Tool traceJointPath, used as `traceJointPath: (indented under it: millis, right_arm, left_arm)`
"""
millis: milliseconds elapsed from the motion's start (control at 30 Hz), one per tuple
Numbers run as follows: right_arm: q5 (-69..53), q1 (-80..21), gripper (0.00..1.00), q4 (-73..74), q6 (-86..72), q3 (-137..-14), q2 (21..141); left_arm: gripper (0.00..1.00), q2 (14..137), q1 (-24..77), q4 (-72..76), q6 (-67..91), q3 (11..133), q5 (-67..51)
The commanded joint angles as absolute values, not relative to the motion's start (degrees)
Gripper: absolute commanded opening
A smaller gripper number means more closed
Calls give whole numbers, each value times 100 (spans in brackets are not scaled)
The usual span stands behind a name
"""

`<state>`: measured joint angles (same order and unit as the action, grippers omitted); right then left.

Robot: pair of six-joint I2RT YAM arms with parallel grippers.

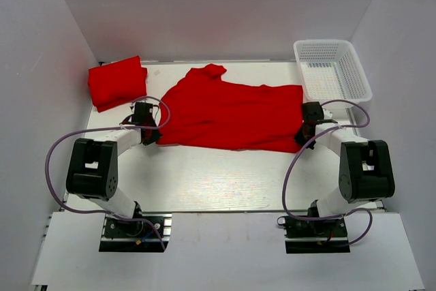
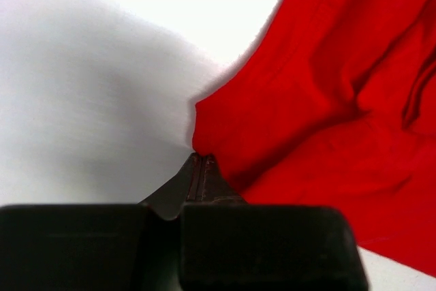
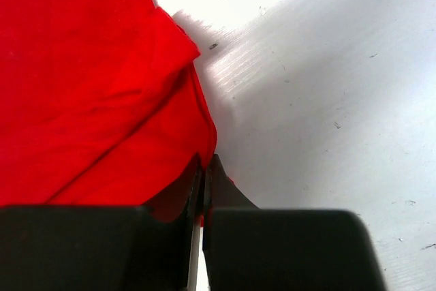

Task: Fold and stack the t-shirts
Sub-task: Fold the flattened tshirt in 1/3 of the way

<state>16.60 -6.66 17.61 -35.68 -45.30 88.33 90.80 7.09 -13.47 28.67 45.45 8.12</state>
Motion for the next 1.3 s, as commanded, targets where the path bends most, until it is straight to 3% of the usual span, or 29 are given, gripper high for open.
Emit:
traceJointPath:
  millis: [0, 300, 600, 633, 667, 700, 733, 767, 800, 967, 1133, 1267]
  right_arm:
    - [1283, -677, 0, 2276, -3665, -4316, 8956]
    - [1345, -563, 0, 3620, -3762, -3999, 8438]
    - [1170, -492, 0, 4175, -3815, -3569, 8139]
    - [1143, -379, 5, 4201, -3814, -3568, 8121]
    - [1099, -508, 32, 4192, -3823, -3586, 7999]
    - [1116, -518, 47, 4236, -3762, -3647, 7937]
    - [1116, -510, 55, 4262, -3744, -3761, 7867]
    - [1134, -510, 83, 4297, -3648, -3840, 7570]
    - [1177, -510, 90, 4446, -3587, -4093, 7489]
    - [1643, -545, 90, 4886, -3191, -4815, 6961]
    - [1425, -545, 90, 4774, -2857, -5510, 6996]
    - [1205, -571, 90, 4387, -2707, -5616, 6838]
  left_arm:
    - [0, 8684, 729, -1968, 3040, 4412, 939]
    - [0, 7639, 729, -4207, 3999, 4193, 1424]
    - [0, 7067, 782, -5326, 4720, 3718, 1258]
    - [0, 7066, 782, -5326, 4720, 3718, 1187]
    - [4, 7066, 782, -5326, 4720, 3718, 1126]
    - [17, 7066, 782, -5326, 4720, 3787, 1125]
    - [33, 7066, 782, -5518, 4720, 4006, 1125]
    - [84, 7066, 782, -5607, 4720, 4147, 1264]
    - [100, 7066, 782, -5721, 4624, 4305, 1344]
    - [100, 6768, 835, -5837, 3905, 5623, 1731]
    - [100, 7257, 896, -4880, 2725, 6257, 837]
    - [100, 7698, 1123, -4065, 2295, 6004, -427]
